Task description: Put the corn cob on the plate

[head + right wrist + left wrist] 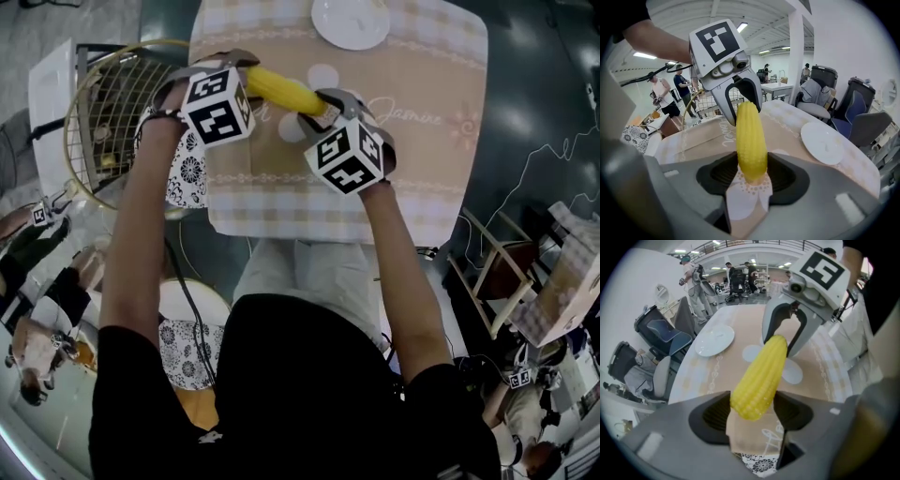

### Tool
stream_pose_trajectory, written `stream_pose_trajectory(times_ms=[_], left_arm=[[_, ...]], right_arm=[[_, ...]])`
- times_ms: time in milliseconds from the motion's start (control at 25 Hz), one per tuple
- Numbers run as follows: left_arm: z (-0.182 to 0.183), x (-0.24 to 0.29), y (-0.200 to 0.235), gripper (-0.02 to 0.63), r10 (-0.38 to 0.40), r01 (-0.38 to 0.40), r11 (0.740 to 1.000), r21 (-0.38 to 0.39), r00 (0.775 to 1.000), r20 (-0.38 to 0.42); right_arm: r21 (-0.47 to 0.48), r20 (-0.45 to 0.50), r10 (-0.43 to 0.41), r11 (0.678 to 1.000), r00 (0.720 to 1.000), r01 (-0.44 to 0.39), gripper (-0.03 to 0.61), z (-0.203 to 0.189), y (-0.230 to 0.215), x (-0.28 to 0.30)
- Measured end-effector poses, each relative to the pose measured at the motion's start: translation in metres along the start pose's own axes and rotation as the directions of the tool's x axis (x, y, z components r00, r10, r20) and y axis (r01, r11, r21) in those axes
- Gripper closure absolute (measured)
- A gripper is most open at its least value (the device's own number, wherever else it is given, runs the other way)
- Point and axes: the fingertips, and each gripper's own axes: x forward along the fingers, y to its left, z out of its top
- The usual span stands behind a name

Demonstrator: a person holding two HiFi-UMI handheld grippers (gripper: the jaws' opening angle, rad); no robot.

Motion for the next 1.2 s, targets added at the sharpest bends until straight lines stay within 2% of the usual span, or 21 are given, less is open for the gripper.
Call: stream_pose_trajectory(times_ms=[480, 1000, 1200], left_arm=[[0.053, 0.01, 0.032, 0.313, 0.038, -0.038, 0.999, -0.009, 0.998, 0.056], [0.081, 0.022, 0.067, 0.313, 0.086, -0.081, 0.995, -0.059, 0.992, 0.093], [0.1, 0.03, 0.098, 0.314, 0.089, -0.081, 0.993, -0.083, 0.991, 0.103]], right_arm=[[-0.04, -0.025, -0.034, 0.999, 0.999, 0.033, 0.382, -0.014, -0.057, -0.022], [-0.119, -0.053, -0.042, 0.992, 0.998, 0.035, 0.382, -0.018, -0.106, -0.025], [-0.143, -0.067, -0.038, 0.989, 0.997, 0.029, 0.382, -0.016, -0.144, -0.024]])
